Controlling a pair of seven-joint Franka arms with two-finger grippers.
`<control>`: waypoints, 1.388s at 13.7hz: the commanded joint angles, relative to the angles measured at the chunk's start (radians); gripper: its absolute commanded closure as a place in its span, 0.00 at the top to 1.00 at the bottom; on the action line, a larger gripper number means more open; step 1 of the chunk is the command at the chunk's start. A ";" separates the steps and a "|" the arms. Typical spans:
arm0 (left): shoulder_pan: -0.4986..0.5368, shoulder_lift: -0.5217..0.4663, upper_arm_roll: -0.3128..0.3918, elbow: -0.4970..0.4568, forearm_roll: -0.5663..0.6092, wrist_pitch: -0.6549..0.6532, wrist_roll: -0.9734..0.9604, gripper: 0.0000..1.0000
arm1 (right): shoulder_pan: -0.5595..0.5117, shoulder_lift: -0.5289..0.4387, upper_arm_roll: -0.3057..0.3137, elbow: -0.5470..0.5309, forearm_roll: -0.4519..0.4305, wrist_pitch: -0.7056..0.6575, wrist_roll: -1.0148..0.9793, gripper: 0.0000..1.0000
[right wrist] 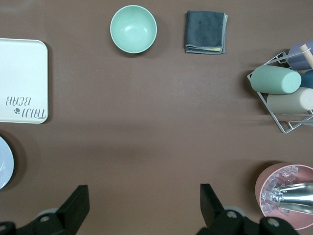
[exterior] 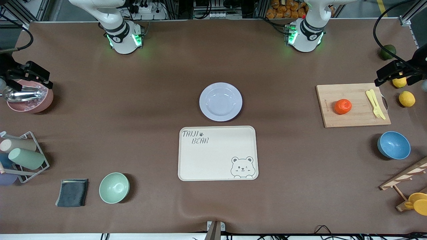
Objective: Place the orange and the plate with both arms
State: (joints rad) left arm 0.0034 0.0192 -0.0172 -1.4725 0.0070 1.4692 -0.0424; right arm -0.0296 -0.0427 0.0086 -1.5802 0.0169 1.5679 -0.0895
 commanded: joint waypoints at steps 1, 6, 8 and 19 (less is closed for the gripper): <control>0.000 -0.005 -0.001 0.008 0.021 -0.003 -0.011 1.00 | 0.005 -0.012 0.001 -0.003 -0.005 -0.012 -0.004 1.00; 0.003 -0.004 0.003 0.008 0.022 -0.003 -0.008 1.00 | 0.016 -0.012 -0.001 -0.006 -0.005 -0.012 0.004 1.00; 0.006 -0.005 0.003 0.008 0.025 -0.003 -0.008 1.00 | 0.016 -0.012 -0.001 -0.023 -0.003 -0.015 0.004 1.00; 0.049 -0.019 -0.001 -0.132 0.024 0.080 0.001 1.00 | 0.014 -0.003 -0.007 -0.103 0.139 -0.014 0.005 1.00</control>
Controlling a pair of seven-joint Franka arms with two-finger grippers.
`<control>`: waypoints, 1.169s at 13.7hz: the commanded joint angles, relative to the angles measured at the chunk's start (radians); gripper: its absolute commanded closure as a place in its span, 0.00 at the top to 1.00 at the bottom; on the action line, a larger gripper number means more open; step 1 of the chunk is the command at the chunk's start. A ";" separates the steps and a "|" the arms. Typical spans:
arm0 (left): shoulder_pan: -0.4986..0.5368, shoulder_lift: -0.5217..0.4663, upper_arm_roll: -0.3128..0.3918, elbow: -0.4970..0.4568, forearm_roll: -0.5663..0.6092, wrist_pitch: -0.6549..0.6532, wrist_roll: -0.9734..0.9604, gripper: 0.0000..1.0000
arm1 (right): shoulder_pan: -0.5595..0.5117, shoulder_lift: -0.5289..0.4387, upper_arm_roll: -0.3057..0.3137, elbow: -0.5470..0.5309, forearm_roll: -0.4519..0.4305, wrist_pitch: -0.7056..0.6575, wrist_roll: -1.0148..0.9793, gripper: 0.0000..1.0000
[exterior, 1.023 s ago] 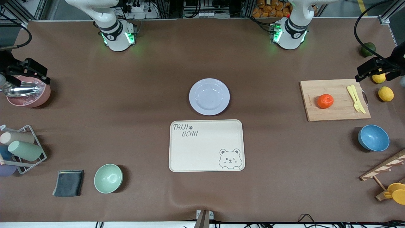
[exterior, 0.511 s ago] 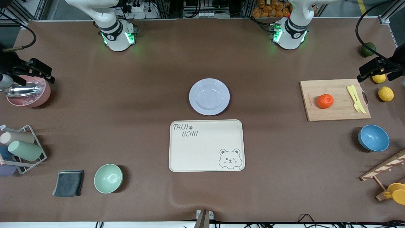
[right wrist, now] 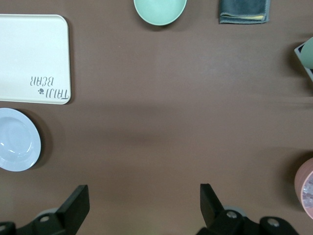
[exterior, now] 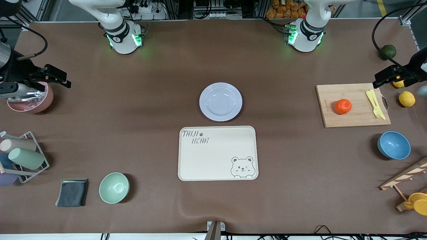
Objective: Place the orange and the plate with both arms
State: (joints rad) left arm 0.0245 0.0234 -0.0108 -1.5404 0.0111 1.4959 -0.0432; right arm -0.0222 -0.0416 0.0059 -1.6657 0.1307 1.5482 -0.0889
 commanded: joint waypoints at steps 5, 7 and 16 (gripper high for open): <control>0.046 -0.109 -0.008 -0.384 0.041 0.349 0.003 1.00 | 0.007 0.003 -0.003 -0.063 0.096 0.049 0.011 1.00; 0.084 -0.122 -0.011 -0.525 0.041 0.479 0.003 1.00 | -0.002 0.028 -0.004 -0.065 0.203 0.027 0.044 1.00; 0.147 -0.028 -0.006 -0.846 0.053 0.871 0.006 1.00 | -0.002 0.156 -0.003 -0.065 0.409 0.010 0.118 1.00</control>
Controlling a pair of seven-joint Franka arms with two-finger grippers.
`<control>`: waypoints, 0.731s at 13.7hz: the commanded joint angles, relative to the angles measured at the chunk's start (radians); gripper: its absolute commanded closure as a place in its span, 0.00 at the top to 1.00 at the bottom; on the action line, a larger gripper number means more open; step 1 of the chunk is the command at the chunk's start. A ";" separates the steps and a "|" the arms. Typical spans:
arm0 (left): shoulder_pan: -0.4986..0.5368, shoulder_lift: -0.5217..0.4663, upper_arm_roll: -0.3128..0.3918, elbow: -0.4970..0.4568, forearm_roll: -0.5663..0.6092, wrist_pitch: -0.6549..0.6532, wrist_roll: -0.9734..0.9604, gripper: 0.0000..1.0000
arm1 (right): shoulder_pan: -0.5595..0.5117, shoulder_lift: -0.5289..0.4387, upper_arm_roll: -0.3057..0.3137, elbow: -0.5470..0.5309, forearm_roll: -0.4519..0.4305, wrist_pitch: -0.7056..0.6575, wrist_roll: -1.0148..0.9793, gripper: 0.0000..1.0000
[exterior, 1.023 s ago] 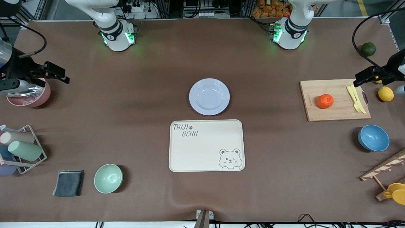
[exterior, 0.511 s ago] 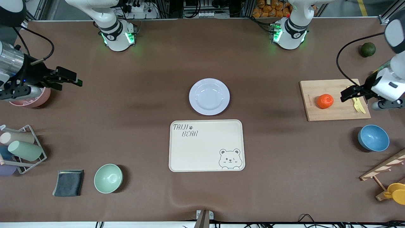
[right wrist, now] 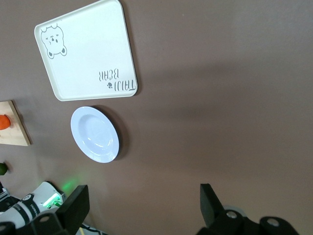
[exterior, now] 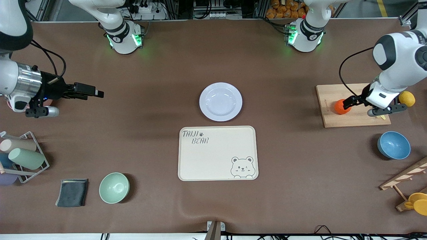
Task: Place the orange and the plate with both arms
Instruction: 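Reach the left gripper to the orange while the right gripper reaches the plate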
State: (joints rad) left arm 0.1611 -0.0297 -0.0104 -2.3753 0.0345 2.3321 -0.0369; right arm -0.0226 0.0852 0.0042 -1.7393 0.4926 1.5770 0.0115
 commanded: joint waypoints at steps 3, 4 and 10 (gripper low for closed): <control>0.072 0.114 -0.010 -0.010 0.143 0.139 -0.001 1.00 | 0.000 0.111 -0.001 0.012 0.144 -0.018 0.013 1.00; 0.087 0.138 -0.011 -0.013 0.143 0.168 -0.001 1.00 | 0.006 0.131 -0.001 0.012 0.164 -0.018 0.011 1.00; 0.100 0.185 -0.017 -0.032 0.130 0.188 -0.021 1.00 | 0.117 0.179 0.000 -0.073 0.182 0.095 0.002 1.00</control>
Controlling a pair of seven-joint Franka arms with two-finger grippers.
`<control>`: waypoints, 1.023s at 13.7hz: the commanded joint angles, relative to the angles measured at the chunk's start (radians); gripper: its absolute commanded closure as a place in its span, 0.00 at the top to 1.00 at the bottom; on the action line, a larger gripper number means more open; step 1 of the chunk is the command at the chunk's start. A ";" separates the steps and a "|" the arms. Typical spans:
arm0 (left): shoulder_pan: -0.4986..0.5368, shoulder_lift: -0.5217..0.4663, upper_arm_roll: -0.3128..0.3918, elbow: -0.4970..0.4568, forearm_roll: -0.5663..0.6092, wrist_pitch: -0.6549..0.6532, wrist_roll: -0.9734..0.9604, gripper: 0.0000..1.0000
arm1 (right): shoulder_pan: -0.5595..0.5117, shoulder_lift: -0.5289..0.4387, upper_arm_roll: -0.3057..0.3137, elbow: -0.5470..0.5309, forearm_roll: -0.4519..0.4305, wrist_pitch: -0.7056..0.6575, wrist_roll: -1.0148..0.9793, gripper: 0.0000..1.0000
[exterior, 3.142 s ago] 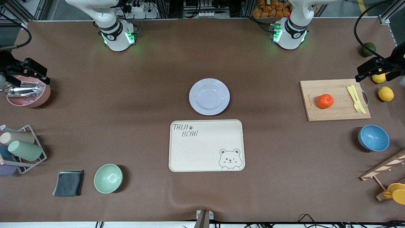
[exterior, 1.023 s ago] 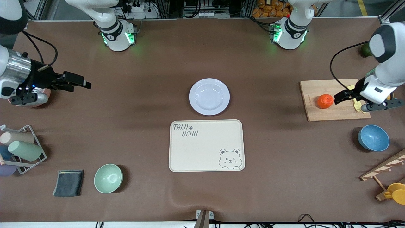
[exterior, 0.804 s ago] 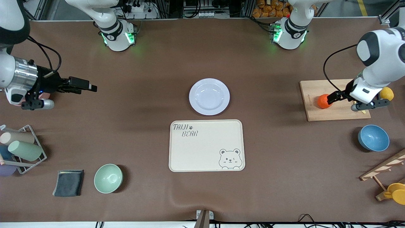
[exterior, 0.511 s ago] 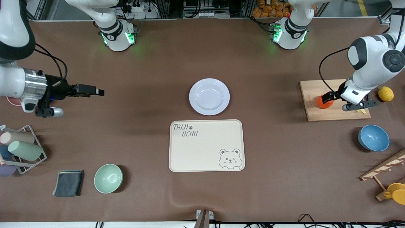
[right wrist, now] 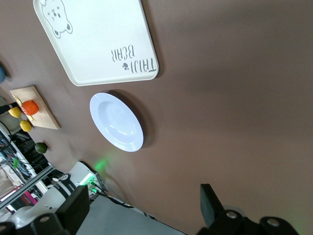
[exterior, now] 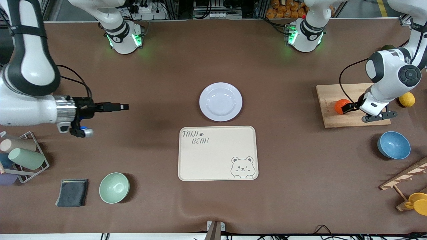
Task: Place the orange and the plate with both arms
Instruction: 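Reach the left gripper to the orange while the right gripper reaches the plate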
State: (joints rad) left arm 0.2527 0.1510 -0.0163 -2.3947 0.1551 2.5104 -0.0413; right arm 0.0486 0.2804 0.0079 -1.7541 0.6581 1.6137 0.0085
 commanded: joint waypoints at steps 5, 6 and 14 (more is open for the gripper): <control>0.000 0.041 -0.016 -0.012 -0.003 0.008 -0.038 1.00 | 0.169 -0.062 -0.002 -0.250 0.020 0.237 0.005 1.00; 0.000 0.047 -0.019 -0.012 -0.005 0.007 -0.037 1.00 | 0.171 -0.078 -0.002 -0.286 0.020 0.262 0.005 1.00; 0.007 0.099 -0.019 -0.011 -0.003 0.005 -0.032 0.95 | 0.151 -0.066 -0.005 -0.445 0.286 0.330 -0.289 1.00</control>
State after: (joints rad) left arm 0.2521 0.2484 -0.0287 -2.4040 0.1547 2.5102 -0.0612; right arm 0.2148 0.2420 -0.0004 -2.1261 0.8616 1.9033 -0.1757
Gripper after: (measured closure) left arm 0.000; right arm 0.000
